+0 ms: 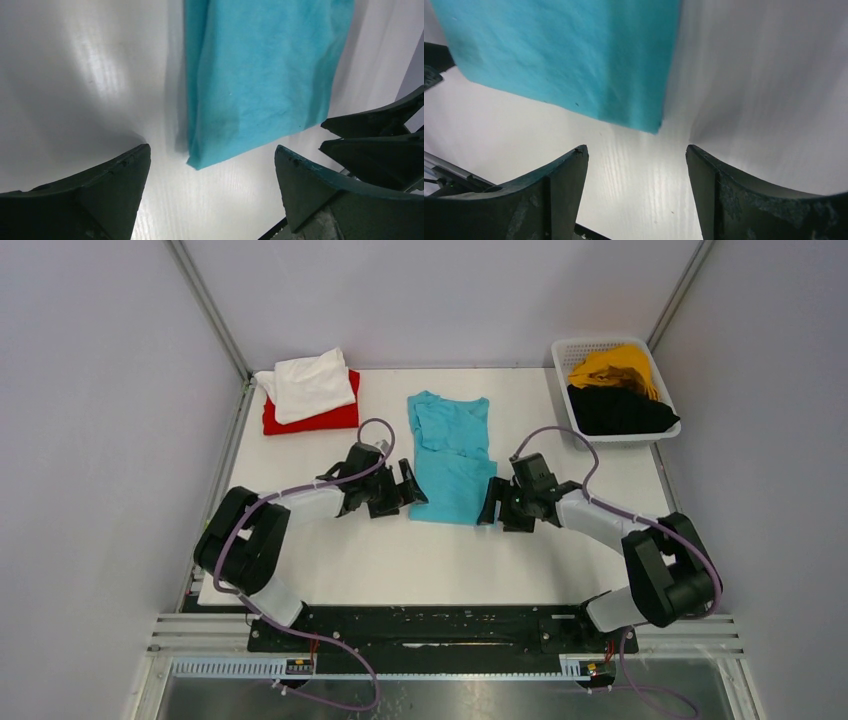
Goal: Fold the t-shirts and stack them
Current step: Grab one side of the 2/3 rectangular tshirt with both arms
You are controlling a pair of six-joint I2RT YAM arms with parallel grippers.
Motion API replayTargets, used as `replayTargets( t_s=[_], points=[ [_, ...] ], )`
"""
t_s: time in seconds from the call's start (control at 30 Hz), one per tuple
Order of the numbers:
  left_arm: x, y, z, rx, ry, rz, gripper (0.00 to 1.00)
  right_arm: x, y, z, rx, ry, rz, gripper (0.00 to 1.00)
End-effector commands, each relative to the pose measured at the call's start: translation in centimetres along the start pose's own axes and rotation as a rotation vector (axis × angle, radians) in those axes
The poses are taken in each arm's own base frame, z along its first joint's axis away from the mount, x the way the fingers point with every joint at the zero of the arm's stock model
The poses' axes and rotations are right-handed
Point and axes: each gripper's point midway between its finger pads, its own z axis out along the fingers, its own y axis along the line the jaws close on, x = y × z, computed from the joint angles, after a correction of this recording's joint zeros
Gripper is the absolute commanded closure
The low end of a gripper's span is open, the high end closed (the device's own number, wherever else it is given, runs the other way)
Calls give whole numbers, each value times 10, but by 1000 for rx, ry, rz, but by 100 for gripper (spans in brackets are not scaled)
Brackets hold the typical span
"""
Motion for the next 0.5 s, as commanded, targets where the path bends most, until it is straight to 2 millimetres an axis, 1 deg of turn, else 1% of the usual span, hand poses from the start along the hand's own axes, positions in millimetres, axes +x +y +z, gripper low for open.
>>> replayTargets(
  t_s=[0.0, 0.03, 0.07, 0.1, 0.17, 0.2, 0.23, 0.3, 0.37, 0.47],
  points=[
    [4, -11, 16, 11, 4, 33, 8, 6, -12, -11, 35, -45, 26, 22],
    [8, -8, 21, -7, 17, 38, 12, 9, -14, -10, 38, -37, 30, 23],
    [8, -11, 24, -10, 21, 49, 17, 13, -15, -8, 32, -27, 36, 24],
    [12, -9, 26, -23, 37, 50, 23, 15, -14, -5, 25, -18, 43, 26],
    [19, -2, 29, -52, 57, 53, 39, 19, -14, 0, 14, 7, 54, 33],
    [22, 2, 29, -75, 59, 55, 49, 20, -13, 2, 10, 13, 60, 36],
    [24, 8, 30, -103, 60, 59, 55, 20, -13, 5, 8, 12, 64, 38],
    [28, 15, 31, -132, 66, 64, 63, 18, -14, 11, 5, 4, 74, 45],
    [33, 19, 30, -146, 77, 66, 67, 18, -16, 16, 18, 10, 80, 48],
    [38, 24, 26, -173, 78, 76, 75, 19, -17, 19, 28, 24, 83, 56]
  ],
)
